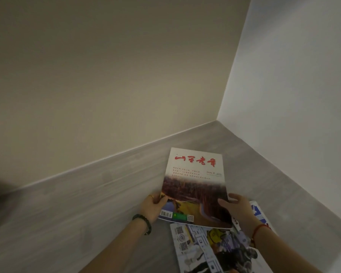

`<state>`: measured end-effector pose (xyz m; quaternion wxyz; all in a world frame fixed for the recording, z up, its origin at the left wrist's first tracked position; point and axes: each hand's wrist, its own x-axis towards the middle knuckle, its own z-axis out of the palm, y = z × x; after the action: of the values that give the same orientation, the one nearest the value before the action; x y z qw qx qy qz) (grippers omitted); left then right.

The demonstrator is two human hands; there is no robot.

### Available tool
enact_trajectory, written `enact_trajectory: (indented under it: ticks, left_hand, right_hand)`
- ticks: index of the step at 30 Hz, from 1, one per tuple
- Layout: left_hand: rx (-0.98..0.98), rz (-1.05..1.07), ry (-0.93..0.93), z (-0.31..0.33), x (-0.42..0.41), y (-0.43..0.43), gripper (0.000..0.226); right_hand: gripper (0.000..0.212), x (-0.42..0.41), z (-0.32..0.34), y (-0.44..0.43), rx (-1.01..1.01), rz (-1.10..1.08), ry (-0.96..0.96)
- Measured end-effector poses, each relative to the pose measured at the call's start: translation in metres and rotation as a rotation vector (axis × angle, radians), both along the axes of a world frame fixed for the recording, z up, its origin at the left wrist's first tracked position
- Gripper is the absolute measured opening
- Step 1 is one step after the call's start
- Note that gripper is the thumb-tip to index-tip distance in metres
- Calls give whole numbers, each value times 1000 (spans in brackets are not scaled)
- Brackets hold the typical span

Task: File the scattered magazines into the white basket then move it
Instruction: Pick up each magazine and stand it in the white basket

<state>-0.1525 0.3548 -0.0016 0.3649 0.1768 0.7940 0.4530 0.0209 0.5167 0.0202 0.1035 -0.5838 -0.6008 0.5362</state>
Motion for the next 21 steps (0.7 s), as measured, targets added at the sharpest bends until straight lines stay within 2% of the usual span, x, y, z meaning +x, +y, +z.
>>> enact_trajectory:
  ticks: [2, 5, 9, 12, 16, 18, 21]
  left_hand:
    - [-37, -36, 57, 0, 2, 2, 19]
    - [-18, -99, 74, 2, 3, 1, 4]
    - [70, -173, 78, 9, 5, -7, 17]
    - [176, -128, 89, 19, 1, -22, 23]
    - [357, -88, 24, 49, -23, -58, 34]
    - [459, -5, -8, 64, -39, -81, 37]
    - [537, 118, 19, 82, -61, -125, 30]
  right_hand:
    - [45, 1, -4, 2, 25, 15, -38]
    - [36, 5, -7, 4, 86, 36, -91]
    - [7, 3, -2, -3, 234, 93, -106]
    - [12, 0, 7, -12, 220, 68, 114]
    - [27, -15, 25, -29, 62, 80, 469]
    - [22, -31, 30, -45, -81, 123, 611]
    - [31, -64, 37, -77, -129, 288, 627]
